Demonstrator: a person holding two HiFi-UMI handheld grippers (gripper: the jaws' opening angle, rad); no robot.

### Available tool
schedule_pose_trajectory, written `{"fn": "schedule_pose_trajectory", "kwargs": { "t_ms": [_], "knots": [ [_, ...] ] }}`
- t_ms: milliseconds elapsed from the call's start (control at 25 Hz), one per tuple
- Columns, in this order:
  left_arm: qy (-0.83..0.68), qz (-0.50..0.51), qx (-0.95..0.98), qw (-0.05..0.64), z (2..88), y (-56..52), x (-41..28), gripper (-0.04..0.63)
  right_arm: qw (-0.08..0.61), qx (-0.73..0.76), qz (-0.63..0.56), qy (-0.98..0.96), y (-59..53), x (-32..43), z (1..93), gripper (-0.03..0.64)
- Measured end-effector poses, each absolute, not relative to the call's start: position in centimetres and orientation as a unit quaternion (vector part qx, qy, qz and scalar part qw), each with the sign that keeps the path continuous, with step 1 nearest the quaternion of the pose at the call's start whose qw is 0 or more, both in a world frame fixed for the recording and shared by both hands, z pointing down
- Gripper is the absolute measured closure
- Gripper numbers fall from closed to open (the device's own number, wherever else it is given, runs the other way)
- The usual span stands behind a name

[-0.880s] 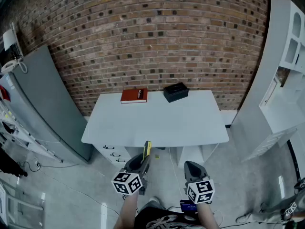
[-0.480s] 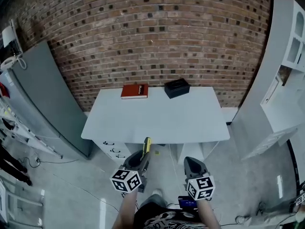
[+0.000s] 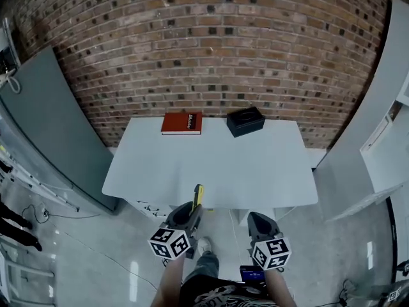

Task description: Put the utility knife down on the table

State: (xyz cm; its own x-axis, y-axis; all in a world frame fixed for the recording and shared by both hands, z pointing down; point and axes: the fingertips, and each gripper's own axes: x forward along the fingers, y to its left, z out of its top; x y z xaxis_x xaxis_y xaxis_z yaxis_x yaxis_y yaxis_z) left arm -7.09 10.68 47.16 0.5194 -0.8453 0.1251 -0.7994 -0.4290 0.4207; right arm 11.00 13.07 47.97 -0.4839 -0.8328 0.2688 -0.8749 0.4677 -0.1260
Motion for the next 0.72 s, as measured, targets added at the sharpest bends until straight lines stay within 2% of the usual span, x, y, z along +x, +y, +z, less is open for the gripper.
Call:
{"fn": "schedule_pose_trajectory", "kwargs": {
  "t_ms": [200,360,720],
  "knots": [
    [-0.48,-0.039,0.844,0.238,49.0,0.9,-8.8,0.472,0.125,0.511,0.132,-0.84,3.5,9.4,50.0,0.615],
    [-0.476,-0.023,0.844,0.245,49.7,-5.8,-10.5,0.472,0.13,0.513,0.143,-0.837,-3.0,7.5,50.4,0.615],
    [-0.448,-0.013,0.853,0.267,52.2,-14.0,-11.9,0.472,0.137,0.553,0.148,-0.808,-9.9,6.4,51.5,0.615]
  ]
}}
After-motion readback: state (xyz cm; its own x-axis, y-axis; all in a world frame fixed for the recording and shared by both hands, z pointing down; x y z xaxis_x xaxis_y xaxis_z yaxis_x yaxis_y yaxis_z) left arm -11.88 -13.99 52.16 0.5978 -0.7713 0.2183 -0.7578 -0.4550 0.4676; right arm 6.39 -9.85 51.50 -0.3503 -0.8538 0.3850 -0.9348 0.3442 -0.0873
